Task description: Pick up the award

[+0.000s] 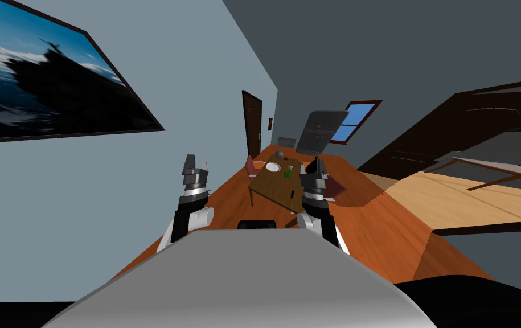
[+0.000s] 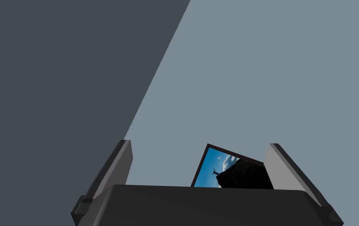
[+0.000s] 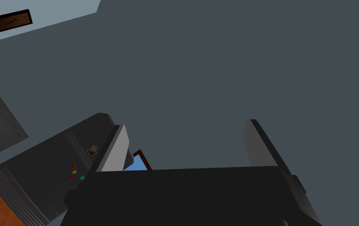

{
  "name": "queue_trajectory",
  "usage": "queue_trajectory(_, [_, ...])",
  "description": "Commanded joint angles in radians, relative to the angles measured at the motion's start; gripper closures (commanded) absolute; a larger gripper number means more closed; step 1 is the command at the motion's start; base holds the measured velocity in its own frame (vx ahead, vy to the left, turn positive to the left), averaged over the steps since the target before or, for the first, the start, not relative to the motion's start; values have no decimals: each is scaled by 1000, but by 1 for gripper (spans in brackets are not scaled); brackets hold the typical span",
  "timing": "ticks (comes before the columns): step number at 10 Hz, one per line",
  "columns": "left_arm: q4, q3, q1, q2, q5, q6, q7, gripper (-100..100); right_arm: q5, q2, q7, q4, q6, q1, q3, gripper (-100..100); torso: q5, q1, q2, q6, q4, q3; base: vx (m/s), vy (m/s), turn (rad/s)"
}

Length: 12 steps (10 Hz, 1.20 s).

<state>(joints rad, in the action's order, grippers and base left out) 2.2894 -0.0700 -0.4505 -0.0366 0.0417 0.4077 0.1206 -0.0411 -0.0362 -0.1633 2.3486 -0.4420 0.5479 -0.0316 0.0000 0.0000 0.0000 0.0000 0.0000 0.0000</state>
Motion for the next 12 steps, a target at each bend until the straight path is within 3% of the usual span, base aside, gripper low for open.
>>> queue_trajectory(1, [0, 0, 0, 0, 0, 0, 0, 0, 27, -30, 24, -41, 7, -9, 12, -100, 0, 0, 0, 0, 0, 0, 0, -2, -23])
queue_trajectory(6, [0, 0, 0, 0, 0, 0, 0, 0, 108, -100, 101, -167, 32, -41, 45, -100, 0, 0, -1, 0, 0, 0, 4, 0, -22])
queue_trajectory(9, [0, 0, 0, 0, 0, 0, 0, 0, 172, -149, 163, -275, 57, -71, 70, -100, 0, 0, -1, 0, 0, -1, 10, 12, -23])
queue_trajectory(12, [0, 0, 0, 0, 0, 0, 0, 0, 195, -166, 186, -330, 67, -83, 78, -100, 0, 0, -1, 0, 0, -1, 10, 11, -9])
